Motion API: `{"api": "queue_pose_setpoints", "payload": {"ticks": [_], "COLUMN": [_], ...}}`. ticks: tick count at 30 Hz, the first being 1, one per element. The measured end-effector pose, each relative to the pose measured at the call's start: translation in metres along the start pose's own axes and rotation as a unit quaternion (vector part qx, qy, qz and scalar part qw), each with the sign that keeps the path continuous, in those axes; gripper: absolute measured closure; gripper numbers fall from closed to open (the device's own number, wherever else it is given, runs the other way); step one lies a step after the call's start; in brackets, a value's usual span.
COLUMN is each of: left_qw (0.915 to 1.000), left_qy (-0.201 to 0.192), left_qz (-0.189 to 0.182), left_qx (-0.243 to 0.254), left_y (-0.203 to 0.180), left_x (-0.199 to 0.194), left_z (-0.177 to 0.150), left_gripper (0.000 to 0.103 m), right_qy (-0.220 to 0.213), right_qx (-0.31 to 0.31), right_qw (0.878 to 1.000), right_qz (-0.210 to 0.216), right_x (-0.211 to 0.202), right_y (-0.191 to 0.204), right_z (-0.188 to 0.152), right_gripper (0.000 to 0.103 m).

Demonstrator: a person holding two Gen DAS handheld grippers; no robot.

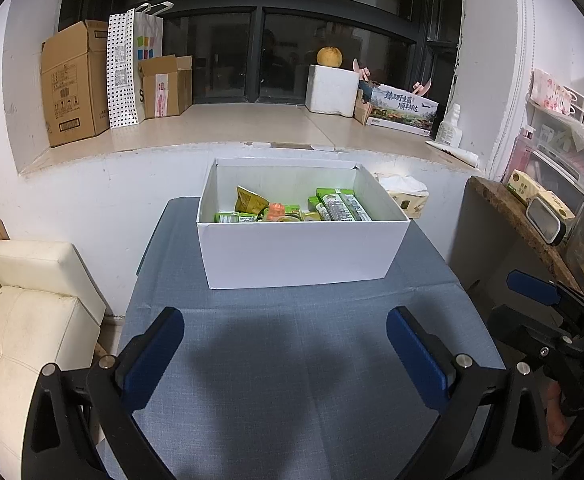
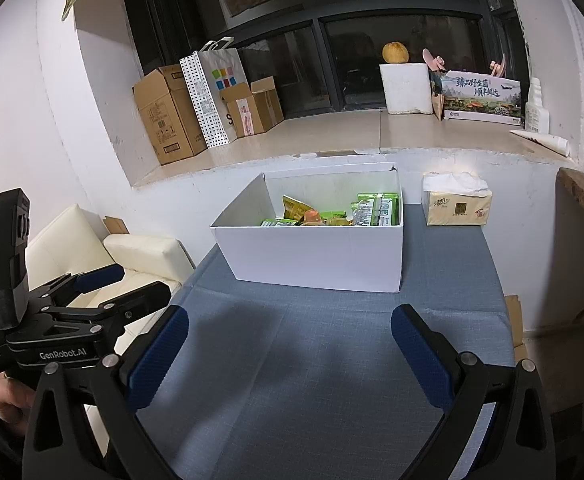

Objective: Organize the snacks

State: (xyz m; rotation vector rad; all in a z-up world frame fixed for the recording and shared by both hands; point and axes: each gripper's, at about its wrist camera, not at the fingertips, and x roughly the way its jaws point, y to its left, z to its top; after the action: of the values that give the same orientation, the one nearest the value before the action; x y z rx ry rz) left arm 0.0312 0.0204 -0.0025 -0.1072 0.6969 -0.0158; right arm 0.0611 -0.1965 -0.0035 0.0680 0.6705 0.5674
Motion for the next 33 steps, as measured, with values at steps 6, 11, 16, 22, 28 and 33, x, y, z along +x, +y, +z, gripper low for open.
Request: {"api": "queue_pose_setpoints", "payload": {"ticks": [6, 11, 16, 22, 28, 33], "left_qw": [1.0, 1.0, 1.0, 1.0, 1.0, 1.0], "left_qy": [0.0, 0.001, 0.001, 0.001, 0.003, 0.004], "left_qz": [0.001, 0.001, 0.0, 0.0, 0.001, 0.001], "left_qx": [0.0, 0.001, 0.0, 0.001, 0.003, 0.004], "left_y": [-0.0003, -0.0005, -0.0006, -0.0009, -0.0013, -0.0015], "left_x": [-0.0001, -0.0001, 0.0002, 0.0002, 0.0008, 0.0009], "left_z": [-0.0002, -0.0004, -0.0005, -0.0011, -0.0035, -0.0035], "left_gripper": [0.0, 0.0, 0.0, 0.0, 0.0, 0.0], "right_qy": [0.0, 0.0, 0.0, -0.001, -0.002, -0.002], "right_qx": [0.0, 0.0, 0.0, 0.0, -0.001, -0.001], "right_qw": [1.0, 1.0, 1.0, 1.0, 1.0, 1.0], "right_qz": [0.001, 0.001, 0.001, 0.001, 0.003, 0.004], "right_x": [-0.0007, -0.0006, -0.0007, -0.001, -0.002, -0.0022], "right_y": [0.0003, 0.0005, 0.0004, 0.0006, 0.0006, 0.0004], "right_z": [-0.0004, -0.0003, -0.0003, -0.0005, -0.0006, -0.0007], "right_gripper": [0.0, 0.0, 0.0, 0.0, 0.0, 0.0]}}
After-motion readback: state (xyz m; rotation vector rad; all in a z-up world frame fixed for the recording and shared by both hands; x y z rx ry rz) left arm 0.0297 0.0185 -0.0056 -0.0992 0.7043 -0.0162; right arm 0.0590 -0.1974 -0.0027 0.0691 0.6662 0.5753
